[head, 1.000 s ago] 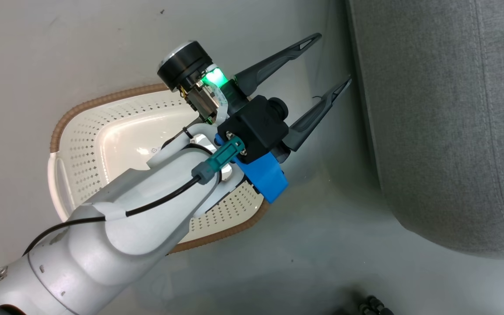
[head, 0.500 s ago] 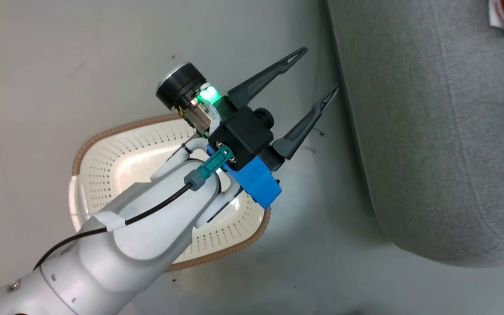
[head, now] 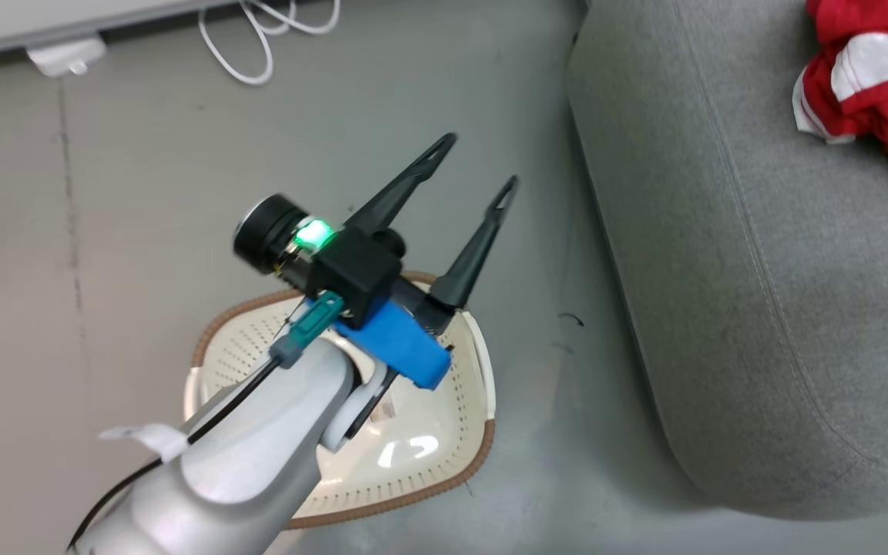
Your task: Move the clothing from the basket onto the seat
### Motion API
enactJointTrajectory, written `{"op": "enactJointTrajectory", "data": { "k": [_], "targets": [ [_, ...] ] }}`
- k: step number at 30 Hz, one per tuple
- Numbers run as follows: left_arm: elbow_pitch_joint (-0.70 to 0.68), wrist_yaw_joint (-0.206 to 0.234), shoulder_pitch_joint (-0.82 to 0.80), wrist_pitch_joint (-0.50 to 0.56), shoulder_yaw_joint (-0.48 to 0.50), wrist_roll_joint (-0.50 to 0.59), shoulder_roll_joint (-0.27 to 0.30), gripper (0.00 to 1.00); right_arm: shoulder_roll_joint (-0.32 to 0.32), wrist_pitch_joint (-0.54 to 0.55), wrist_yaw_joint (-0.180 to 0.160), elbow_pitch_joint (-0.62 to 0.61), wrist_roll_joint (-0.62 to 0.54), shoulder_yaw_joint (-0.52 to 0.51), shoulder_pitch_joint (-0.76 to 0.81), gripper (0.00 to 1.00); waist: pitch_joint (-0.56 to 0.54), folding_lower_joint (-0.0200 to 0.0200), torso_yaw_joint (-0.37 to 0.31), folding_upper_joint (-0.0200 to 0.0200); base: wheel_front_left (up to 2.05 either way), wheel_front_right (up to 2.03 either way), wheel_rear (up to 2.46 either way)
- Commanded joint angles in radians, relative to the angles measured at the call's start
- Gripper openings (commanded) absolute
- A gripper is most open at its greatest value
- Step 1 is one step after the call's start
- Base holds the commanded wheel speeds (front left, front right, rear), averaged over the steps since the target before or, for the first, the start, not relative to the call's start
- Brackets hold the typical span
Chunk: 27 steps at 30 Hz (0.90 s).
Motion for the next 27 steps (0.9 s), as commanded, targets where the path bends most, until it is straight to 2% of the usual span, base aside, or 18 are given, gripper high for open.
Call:
{"op": "enactJointTrajectory", "data": {
  "k": [1, 11, 19, 27],
  "targets": [
    [-0.004, 0.007, 0.028, -0.004, 0.019, 0.001, 0.008, 1.0, 0.009, -0.004, 0.001, -0.014, 0.005, 0.013, 0.026, 1.0, -0.045, 0.0001, 0.032, -0.0001, 0.0, 0.0, 0.0],
    [-0.057, 0.032, 0.239, -0.004, 0.283, 0.036, 0.027, 1.0, 0.095, -0.004, 0.001, -0.095, 0.022, 0.152, 0.127, 1.0, -0.143, 0.0001, 0.117, -0.0001, 0.0, 0.0, 0.0],
    [-0.076, 0.006, 0.38, -0.004, 0.469, 0.112, 0.009, 1.0, 0.131, -0.003, 0.001, -0.106, 0.028, 0.217, 0.19, 1.0, -0.207, 0.0001, 0.171, -0.0001, 0.0, 0.0, 0.0],
    [-0.088, -0.036, 0.508, -0.004, 0.61, 0.176, -0.048, 1.0, 0.167, -0.003, 0.001, -0.119, 0.029, 0.256, 0.291, 1.0, -0.27, 0.0001, 0.2, -0.0001, 0.0, 0.0, 0.0]
  ]
}}
